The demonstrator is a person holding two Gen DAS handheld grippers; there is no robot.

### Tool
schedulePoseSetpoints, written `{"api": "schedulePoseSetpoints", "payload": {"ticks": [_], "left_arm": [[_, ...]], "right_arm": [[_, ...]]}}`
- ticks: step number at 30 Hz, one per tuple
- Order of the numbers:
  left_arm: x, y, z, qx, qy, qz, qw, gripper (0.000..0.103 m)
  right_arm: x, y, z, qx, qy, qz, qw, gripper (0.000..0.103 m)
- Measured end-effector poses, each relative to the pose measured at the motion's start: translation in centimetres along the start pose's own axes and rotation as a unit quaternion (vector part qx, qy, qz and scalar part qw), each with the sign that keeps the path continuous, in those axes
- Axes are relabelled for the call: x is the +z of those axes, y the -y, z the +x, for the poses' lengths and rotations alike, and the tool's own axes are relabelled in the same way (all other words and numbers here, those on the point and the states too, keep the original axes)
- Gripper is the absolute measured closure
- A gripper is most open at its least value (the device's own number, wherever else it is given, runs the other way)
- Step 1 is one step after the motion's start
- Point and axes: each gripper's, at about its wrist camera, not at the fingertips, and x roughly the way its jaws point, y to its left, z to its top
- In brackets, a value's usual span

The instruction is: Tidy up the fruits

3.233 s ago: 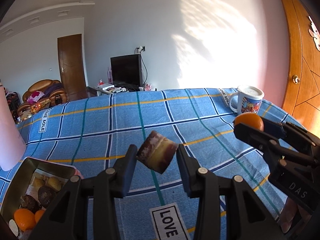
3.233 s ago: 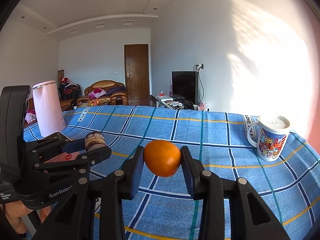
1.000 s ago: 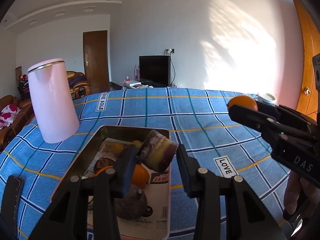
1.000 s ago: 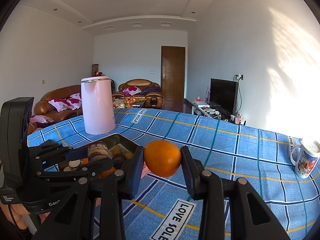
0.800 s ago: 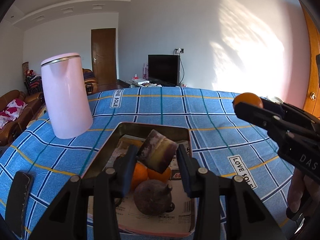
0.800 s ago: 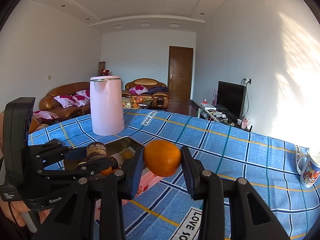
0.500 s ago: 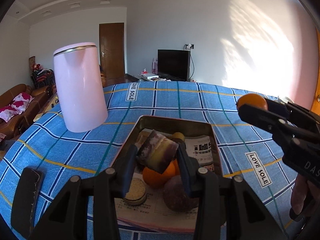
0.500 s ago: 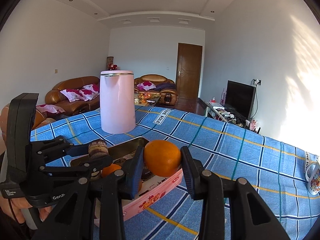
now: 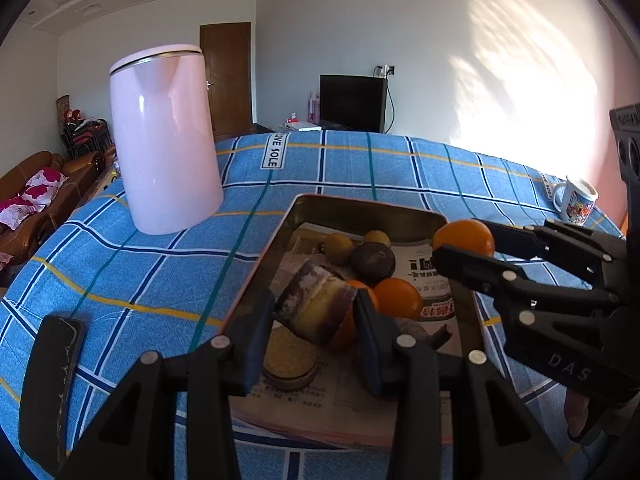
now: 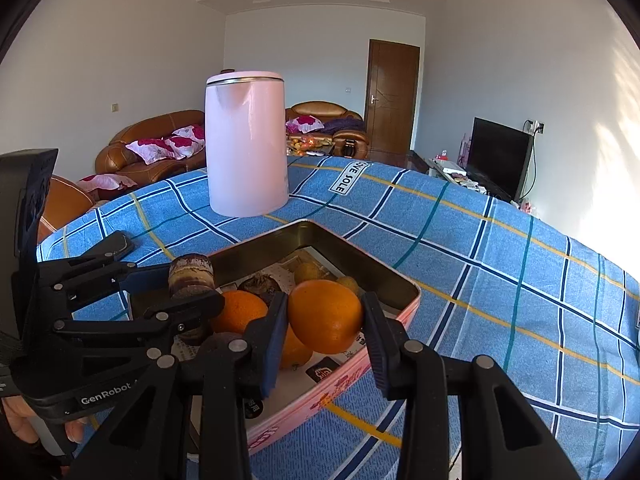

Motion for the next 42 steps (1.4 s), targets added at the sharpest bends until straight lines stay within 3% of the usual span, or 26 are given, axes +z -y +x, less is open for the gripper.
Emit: {"api": "schedulePoseSetpoints", "payload": {"ticks": [7, 9, 11, 16, 18, 27, 42], "left_arm": [[-0.2, 0.0, 0.0, 0.006, -0.008, 0.006, 0.9999, 0.057], [-0.3, -0.2, -0.3, 0.009, -0.004, 0.003, 0.9999, 0.041], [-0.3, -0.3, -0.7, 0.017, 0.002, 0.001, 0.9999, 0.034], [0.0, -0.7, -2.1, 0.016, 0.023, -0.011, 0.9995, 0.026], [0.1, -0.9, -2.6, 0.015, 0.03, -0.017, 0.9993, 0.018], [0.8, -0.8, -4.7, 0.016, 0.059, -0.024, 0.9978, 0.013], [1.0, 0.9, -5.2, 0.012, 0.062, -0.01, 0.9979, 0.009]], "right_arm": [[-0.7, 0.1, 1.1, 0.013, -0.03, 0.01, 0.999, 0.064], [-0.8, 0.2, 1.0, 0.014, -0.028, 0.012, 0.999, 0.057], [-0.7, 0.2, 0.6, 0.01, -0.023, 0.014, 1.0, 0.048], [-0.6, 0.4, -0.8, 0.001, -0.009, 0.013, 1.0, 0.047], [-0.7, 0.7, -1.4, -0.006, -0.004, 0.016, 1.0, 0.046], [-0.7, 2.1, -5.0, -0.033, 0.035, 0.039, 0.998, 0.038], [-1.5, 3.2, -8.4, -0.048, 0.058, 0.054, 0.996, 0.035]]}}
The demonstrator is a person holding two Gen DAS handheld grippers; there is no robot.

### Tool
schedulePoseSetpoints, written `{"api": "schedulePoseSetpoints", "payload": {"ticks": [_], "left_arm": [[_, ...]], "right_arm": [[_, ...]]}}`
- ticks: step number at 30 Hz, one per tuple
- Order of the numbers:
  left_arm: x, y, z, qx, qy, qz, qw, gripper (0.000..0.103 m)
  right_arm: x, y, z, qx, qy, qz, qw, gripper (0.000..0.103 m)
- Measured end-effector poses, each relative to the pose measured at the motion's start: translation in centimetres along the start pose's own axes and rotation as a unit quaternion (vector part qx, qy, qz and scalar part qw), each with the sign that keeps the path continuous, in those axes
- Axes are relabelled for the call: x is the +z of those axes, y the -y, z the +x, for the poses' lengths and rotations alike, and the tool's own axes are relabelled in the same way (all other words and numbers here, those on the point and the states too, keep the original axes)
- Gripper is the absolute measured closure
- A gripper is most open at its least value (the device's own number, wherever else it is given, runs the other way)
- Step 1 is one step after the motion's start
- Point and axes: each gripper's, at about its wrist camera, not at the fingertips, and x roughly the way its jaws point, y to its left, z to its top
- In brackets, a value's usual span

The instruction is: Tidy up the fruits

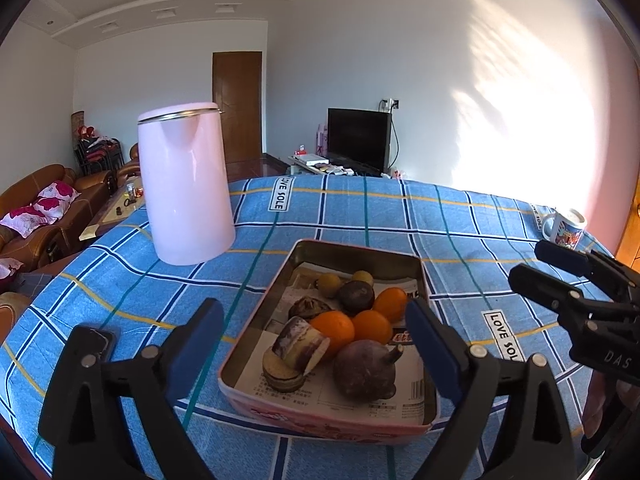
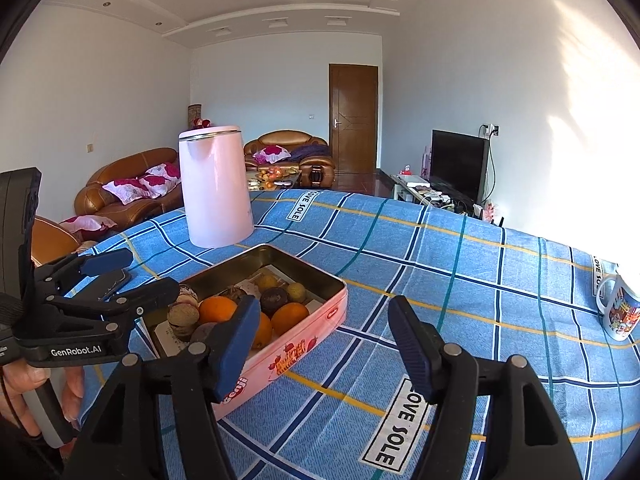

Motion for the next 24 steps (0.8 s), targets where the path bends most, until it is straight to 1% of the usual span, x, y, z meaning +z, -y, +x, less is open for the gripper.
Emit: {"api": "schedulePoseSetpoints", "payload": {"ticks": [13, 24], "left_arm": [[0.1, 1.1, -0.1, -0.002, 0.0, 0.01, 0.9999, 0.009], [-0.1, 1.5, 0.0, -0.005, -0.001, 0.017, 0.9998, 0.008]], "right_arm": [[-0.5, 1.1, -1.3, -0.008, 0.006, 0.013, 1.0, 0.034], [-1.1, 1.6, -1.8, -0.007, 0.008, 0.021, 1.0, 0.034]]}}
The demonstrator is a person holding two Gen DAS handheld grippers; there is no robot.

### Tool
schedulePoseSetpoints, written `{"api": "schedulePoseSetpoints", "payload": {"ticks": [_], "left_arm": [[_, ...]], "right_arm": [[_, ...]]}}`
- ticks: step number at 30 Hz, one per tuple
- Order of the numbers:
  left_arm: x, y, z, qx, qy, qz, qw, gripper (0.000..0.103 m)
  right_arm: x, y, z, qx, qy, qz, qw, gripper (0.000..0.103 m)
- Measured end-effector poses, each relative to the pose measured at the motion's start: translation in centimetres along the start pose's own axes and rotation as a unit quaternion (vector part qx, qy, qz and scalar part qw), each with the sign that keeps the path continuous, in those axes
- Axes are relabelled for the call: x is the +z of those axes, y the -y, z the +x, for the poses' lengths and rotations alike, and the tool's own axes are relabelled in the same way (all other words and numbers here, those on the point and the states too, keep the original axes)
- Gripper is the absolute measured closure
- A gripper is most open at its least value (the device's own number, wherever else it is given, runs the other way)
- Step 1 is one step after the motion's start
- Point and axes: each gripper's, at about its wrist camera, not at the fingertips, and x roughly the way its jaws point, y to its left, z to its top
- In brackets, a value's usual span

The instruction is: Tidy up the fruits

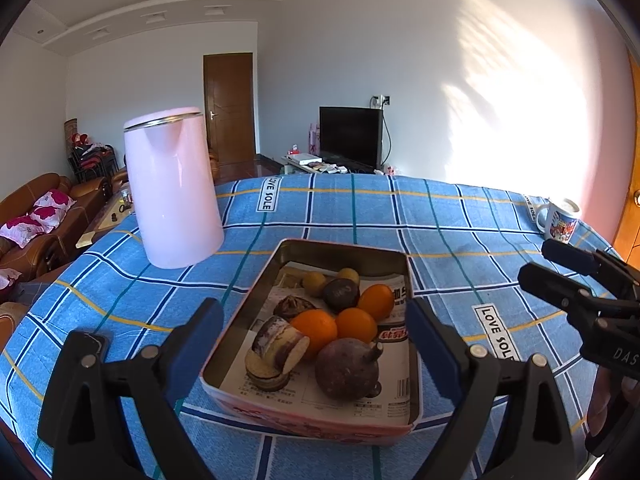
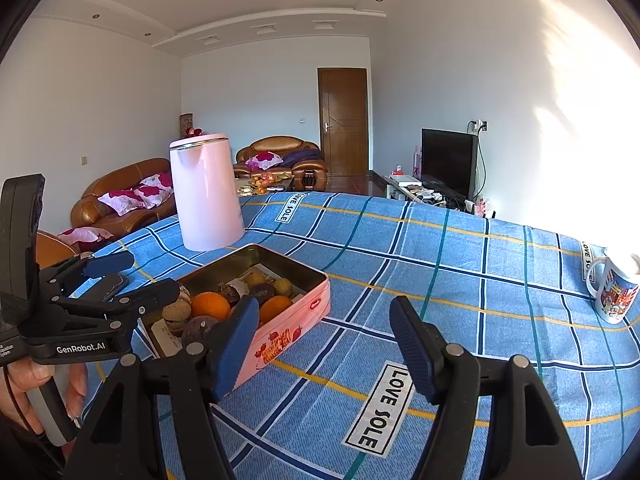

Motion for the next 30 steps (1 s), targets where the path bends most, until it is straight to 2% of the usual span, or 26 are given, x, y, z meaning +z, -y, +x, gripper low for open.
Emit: {"api": "schedulePoseSetpoints", "payload": {"ticks": [11, 30], "left_arm": [[0.6, 0.8, -1.0, 0.008, 0.019, 0.008, 0.9998, 0.0], [0.6, 1.7, -0.7, 0.0, 0.009, 0.009, 0.9999, 0.0]], "right_arm": [[-0.2, 1.2, -0.9, -0.01, 0.008, 0.012, 1.0, 0.034], [-1.2, 3.0, -1.6, -0.023, 0.008, 0.031, 0.999, 0.033]]}}
